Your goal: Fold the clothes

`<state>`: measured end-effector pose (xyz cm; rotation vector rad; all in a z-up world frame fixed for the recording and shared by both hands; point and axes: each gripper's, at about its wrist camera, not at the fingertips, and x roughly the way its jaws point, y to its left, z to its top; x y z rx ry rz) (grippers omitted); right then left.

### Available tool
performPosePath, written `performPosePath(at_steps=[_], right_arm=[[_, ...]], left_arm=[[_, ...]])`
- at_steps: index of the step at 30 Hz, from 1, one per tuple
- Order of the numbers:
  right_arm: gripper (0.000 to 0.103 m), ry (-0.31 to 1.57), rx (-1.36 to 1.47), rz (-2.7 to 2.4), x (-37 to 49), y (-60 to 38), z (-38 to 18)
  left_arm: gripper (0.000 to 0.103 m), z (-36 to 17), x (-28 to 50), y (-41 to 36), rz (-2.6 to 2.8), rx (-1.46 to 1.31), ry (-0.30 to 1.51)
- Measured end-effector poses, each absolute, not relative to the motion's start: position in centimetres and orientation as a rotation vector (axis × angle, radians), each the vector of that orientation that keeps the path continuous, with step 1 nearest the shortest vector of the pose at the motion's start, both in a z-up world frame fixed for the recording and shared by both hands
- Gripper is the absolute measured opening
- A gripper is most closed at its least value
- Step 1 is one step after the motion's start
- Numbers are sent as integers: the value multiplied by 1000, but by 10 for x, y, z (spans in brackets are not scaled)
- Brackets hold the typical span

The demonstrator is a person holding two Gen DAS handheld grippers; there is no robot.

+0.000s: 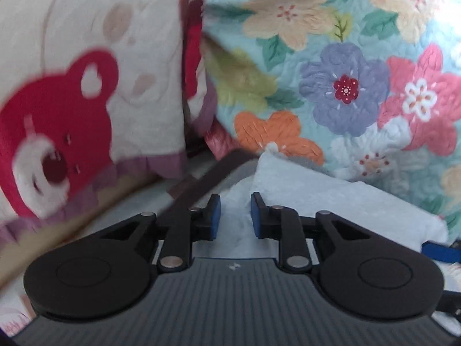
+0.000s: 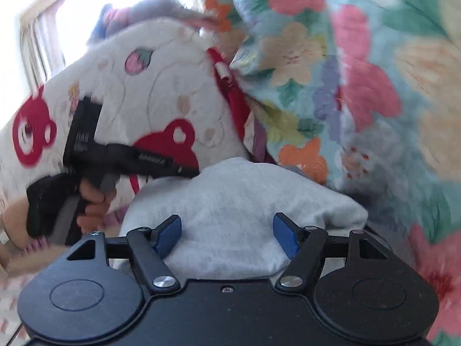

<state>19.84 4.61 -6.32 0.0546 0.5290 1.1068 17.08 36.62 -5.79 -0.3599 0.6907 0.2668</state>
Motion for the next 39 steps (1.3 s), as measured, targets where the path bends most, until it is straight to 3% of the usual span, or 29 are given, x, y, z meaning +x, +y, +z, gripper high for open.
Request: performPosePath(at_steps=[8,9,12,13,15,16,19,23,29,35,37,39], right_arm=[[75,467,38,1049,182,43,-60],[75,428,33,1033,173,36,-56],[75,345,53,1015,150,11,-52],[75,324,65,1014,143,2,-51],[67,325,57,1051,135,-8,-57],[52,330,42,1066,131,-8,-60],[46,366,40,1084,122,-11,-64],[46,474,9,1083,105,-16,-80],[51,615,168,984,77,-48,-100],[52,538,33,956,15,-60,-50],[57,550,92,910,-3,-75,-37],[61,572,114,860,-15,-85,-28]], left_arm=[[22,-61,133,359,395,-358,526],[24,-57,125,356,404,-351,484],[47,-39,96,336,351,-292,366],[48,-35,89,328,314,-272,357],[48,-35,81,313,260,-233,398],[48,-38,80,306,248,-218,432],[55,-51,72,298,292,-240,514],[72,-68,31,302,327,-299,501],[73,-106,-43,273,438,-220,696],[88,-66,-88,195,422,-199,748],[102,-51,-102,170,390,-179,721],[103,-37,-113,148,400,-176,695]])
